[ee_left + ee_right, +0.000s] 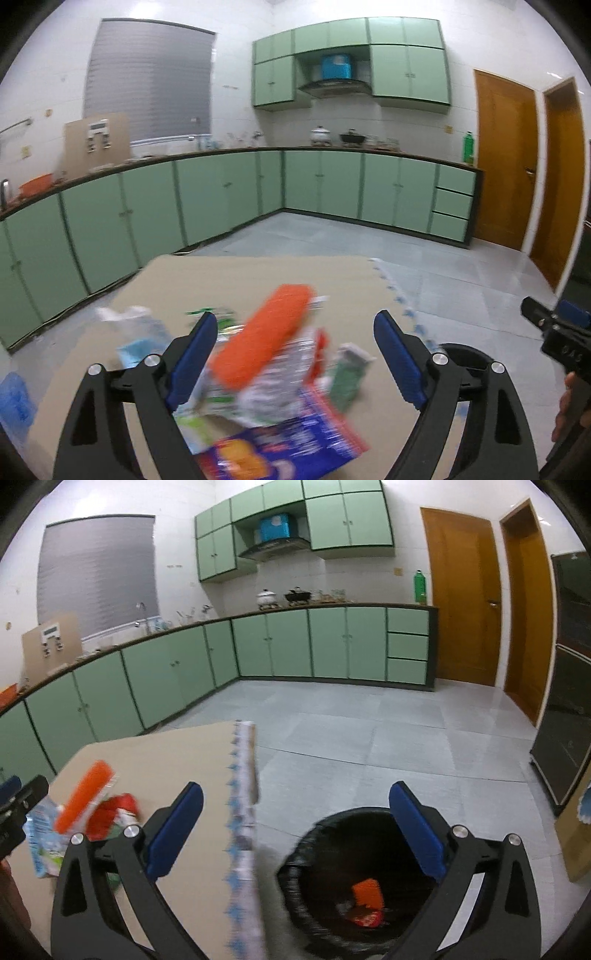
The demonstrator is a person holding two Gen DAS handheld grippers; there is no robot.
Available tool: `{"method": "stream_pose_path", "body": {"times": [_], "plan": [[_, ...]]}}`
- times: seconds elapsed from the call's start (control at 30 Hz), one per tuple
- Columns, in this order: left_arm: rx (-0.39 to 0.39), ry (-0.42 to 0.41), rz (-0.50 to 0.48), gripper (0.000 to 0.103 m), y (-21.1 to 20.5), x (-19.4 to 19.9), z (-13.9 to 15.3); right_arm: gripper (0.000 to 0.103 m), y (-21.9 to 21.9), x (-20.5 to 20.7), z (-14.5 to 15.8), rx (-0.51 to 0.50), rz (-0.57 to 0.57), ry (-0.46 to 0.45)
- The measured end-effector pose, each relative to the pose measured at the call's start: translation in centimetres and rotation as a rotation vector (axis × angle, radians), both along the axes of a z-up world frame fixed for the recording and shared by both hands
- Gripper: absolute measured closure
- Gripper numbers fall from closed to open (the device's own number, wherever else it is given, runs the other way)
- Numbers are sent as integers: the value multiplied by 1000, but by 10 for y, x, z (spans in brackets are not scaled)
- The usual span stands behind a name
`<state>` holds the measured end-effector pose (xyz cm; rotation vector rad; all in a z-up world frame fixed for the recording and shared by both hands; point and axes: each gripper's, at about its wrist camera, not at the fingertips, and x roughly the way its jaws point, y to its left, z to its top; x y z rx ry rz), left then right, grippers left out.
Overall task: Collect trash
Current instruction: 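Grasp the blue milk carton from the pile with the left tool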
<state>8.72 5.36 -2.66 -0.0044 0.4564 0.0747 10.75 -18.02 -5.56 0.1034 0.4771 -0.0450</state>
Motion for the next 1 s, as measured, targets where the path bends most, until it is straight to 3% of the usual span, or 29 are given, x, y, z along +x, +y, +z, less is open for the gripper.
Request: {"method": "stream_pose_path", "body": {"times": [0.33,0.63,1.0], "plan": [[33,30,162,18,76,-33,-22,5,79,-7,10,-8,113,-46],[-6,72,198,20,94,-32,-50,6,130,-4,9,-24,185,-52],[-16,136,173,49,95,-15,-73,6,152,6,-1,-41,216,-31]]}}
